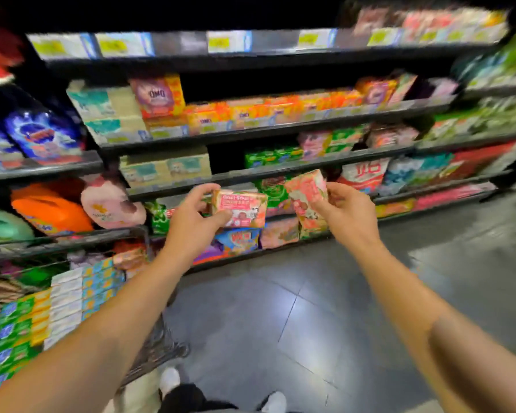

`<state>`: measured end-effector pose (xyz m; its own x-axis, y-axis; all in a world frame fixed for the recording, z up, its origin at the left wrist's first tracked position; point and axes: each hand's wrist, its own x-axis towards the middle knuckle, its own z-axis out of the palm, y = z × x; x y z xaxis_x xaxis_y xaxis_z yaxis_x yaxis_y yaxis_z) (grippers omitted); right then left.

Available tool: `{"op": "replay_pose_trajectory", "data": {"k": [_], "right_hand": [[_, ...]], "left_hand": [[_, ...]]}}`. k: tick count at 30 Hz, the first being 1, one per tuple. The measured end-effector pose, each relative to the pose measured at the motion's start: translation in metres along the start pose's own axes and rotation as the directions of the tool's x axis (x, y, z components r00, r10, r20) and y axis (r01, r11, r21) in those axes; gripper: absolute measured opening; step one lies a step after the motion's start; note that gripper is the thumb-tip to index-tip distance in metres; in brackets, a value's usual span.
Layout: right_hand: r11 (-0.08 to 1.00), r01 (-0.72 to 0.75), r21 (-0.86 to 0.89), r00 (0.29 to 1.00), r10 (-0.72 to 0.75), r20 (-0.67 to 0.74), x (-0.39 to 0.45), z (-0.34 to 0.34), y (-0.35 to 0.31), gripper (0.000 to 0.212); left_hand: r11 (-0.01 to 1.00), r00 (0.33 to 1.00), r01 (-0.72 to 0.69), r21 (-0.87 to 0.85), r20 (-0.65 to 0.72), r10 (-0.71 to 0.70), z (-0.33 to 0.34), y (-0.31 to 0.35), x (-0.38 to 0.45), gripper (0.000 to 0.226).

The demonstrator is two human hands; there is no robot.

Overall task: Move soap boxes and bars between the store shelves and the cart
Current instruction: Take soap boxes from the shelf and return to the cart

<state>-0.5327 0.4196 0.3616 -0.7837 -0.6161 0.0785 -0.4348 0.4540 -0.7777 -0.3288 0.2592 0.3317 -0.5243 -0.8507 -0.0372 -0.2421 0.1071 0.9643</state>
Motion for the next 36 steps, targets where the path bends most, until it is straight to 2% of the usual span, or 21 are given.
{"op": "replay_pose_trajectory", "data": {"k": [4, 15, 21, 30, 36], "right_hand": [[0.997, 0.074, -0.024, 0.995, -0.076, -0.065, 0.022, -0.072, 0.005, 0.028], [0.98, 0.194, -0.034, 0.962, -0.197, -0.191, 0.126, -0.167, 0.014, 0.046], [0.972, 0.225, -0.069, 0.942, -0.235, -0.238, 0.201, -0.189, 0.013, 0.04], [0.947, 0.292, -0.131, 0.92, -0.316, -0.231, 0.299, -0.194, 0.013, 0.038], [0.934, 0.323, -0.153, 0.918, -0.348, -0.19, 0.347, -0.188, 0.019, 0.035]], "left_hand": [[0.994, 0.995, -0.094, -0.063, 0.032, 0.096, 0.046, 0.06, 0.018, 0.044], [0.934, 0.934, -0.356, -0.038, 0.008, 0.356, 0.136, 0.174, 0.099, 0.04], [0.896, 0.895, -0.445, 0.006, -0.03, 0.445, 0.177, 0.212, 0.172, 0.039], [0.846, 0.844, -0.515, 0.14, -0.091, 0.529, 0.217, 0.254, 0.28, 0.043], [0.851, 0.854, -0.488, 0.193, -0.094, 0.511, 0.244, 0.27, 0.328, 0.047]]}}
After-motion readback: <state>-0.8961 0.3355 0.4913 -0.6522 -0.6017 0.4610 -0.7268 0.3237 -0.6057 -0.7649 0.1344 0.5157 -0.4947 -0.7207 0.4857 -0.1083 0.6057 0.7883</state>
